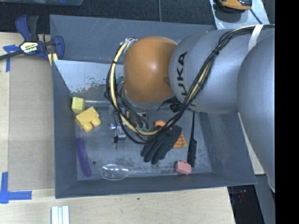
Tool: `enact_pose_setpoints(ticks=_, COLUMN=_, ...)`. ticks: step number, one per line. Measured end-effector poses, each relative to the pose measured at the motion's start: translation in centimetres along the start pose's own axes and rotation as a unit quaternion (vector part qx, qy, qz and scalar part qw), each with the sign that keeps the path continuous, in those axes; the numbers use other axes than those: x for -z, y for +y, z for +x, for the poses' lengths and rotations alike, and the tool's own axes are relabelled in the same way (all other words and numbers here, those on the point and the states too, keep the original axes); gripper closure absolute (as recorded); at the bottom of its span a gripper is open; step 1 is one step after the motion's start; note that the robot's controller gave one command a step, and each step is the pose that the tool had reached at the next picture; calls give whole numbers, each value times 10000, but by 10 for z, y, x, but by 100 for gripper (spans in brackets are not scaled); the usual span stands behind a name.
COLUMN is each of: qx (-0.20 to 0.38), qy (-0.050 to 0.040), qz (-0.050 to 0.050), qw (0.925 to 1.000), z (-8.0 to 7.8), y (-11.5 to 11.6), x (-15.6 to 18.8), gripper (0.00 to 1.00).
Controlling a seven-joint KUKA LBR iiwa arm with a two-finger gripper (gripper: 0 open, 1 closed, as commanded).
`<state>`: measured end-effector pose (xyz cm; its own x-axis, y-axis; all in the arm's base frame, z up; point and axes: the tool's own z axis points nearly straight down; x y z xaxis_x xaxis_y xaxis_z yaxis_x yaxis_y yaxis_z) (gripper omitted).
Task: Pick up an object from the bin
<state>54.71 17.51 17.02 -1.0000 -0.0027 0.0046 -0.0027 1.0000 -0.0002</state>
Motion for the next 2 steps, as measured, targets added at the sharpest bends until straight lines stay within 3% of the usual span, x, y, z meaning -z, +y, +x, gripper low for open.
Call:
enact_pose_setpoints(ticks=1, qx=-15, qy=-38, qz=-7, qw=10000, z=-2, y=-1, x=4, gripper=0)
enact_pose_setpoints(ticks=2, qx=-1141, qy=-66, qz=-26, qw=9934, z=-40, y=-39, x=-51, gripper=0)
